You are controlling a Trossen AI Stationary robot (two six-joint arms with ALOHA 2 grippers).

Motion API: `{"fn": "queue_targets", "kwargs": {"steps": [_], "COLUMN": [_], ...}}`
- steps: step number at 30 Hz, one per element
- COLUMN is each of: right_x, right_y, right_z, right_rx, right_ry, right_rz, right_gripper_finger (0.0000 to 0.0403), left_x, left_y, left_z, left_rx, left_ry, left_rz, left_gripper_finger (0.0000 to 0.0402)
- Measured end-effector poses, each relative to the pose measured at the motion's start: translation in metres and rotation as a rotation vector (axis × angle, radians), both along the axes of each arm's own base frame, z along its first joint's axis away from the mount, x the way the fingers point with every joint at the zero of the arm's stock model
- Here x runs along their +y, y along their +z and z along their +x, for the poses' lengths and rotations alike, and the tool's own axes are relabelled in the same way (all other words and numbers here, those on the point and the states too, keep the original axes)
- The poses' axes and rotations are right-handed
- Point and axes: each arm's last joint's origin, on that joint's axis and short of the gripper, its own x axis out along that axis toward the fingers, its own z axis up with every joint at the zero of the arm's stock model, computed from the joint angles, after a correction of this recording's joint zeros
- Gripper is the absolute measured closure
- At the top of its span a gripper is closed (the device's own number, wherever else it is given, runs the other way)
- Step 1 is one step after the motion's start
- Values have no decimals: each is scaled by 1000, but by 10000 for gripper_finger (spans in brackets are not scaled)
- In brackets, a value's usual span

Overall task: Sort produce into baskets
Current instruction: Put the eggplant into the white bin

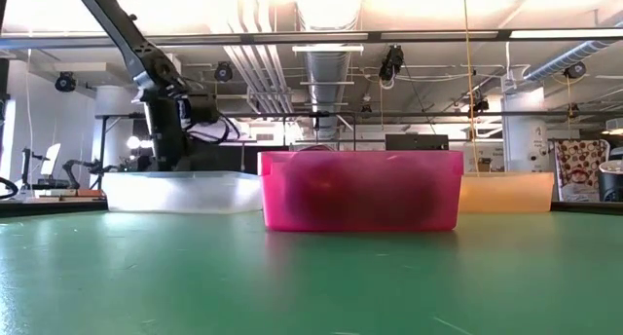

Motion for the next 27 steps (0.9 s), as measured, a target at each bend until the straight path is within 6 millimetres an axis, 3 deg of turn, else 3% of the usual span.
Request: {"fn": "queue_targets", "kwargs": {"steps": [3, 10, 13, 16, 20, 27], "right_x": [0, 0, 0, 0, -6, -29], "right_y": [0, 0, 0, -1, -6, -13], "right_z": [0, 0, 0, 0, 2, 5], "right_rx": [2, 2, 2, 0, 36, 155], "right_ry": [12, 26, 28, 56, 127, 194], "right_rz": [-10, -24, -27, -59, -163, -326], "right_gripper_finger": [275, 275, 275, 275, 275, 275], "left_x": [4, 3, -2, -14, -47, -136], "left_y": [17, 35, 41, 54, 69, 79], "left_z": [4, 4, 3, 5, 6, 7], "left_rx": [-43, -51, -85, -239, -454, -639], "left_ry": [-14, -15, -50, -131, -209, -456], "left_rz": [39, 7, -53, -114, -232, -184], "left_gripper_finger": [299, 222, 208, 209, 222, 242]}}
